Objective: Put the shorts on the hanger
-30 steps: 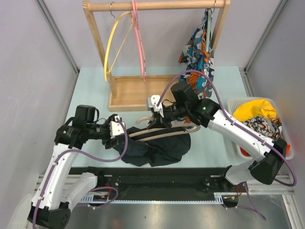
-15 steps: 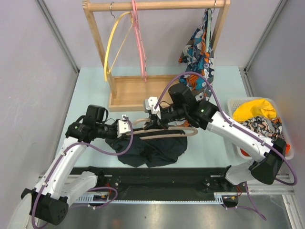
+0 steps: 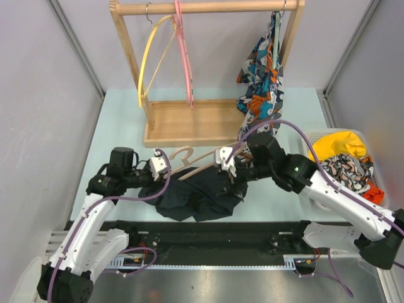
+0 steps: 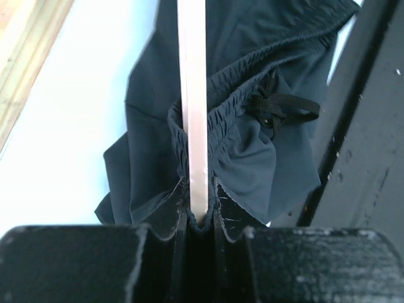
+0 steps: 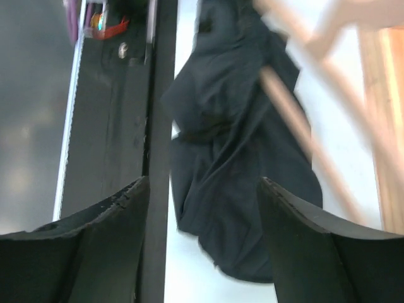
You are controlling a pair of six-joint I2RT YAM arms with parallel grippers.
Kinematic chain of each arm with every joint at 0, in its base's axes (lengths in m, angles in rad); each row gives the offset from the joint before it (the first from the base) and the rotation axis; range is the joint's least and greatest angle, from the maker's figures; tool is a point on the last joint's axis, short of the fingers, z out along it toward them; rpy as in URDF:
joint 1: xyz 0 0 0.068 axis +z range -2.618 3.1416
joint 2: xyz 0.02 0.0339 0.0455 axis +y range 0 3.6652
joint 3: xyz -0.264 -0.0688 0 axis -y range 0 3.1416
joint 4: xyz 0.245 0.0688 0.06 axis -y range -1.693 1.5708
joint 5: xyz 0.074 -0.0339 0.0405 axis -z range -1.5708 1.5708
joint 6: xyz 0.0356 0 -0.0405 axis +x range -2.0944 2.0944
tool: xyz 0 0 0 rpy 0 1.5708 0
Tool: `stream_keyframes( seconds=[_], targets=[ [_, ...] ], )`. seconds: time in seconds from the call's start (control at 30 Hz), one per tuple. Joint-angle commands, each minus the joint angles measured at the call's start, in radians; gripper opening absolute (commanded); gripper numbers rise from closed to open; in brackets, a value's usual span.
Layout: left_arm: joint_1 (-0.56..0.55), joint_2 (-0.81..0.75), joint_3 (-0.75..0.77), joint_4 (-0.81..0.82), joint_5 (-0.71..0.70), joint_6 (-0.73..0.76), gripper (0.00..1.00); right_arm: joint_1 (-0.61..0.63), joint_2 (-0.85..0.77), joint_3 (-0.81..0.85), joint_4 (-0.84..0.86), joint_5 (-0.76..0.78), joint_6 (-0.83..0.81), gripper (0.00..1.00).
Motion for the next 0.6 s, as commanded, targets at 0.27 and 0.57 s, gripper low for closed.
stream_keyframes(
  seconds=[0.27,0.57],
  targets=[
    [0.013,0.056,0.022,0.152,-0.063,-0.161,0.0,0.237,-0.042,-0.333,0.207,0.422,-0.063,1.0],
    [0.017,0.078,0.039,0.141,-0.063,-0.165,0.0,0.264,0.096,-0.413,0.42,0.675,0.082,0.97]
  ],
)
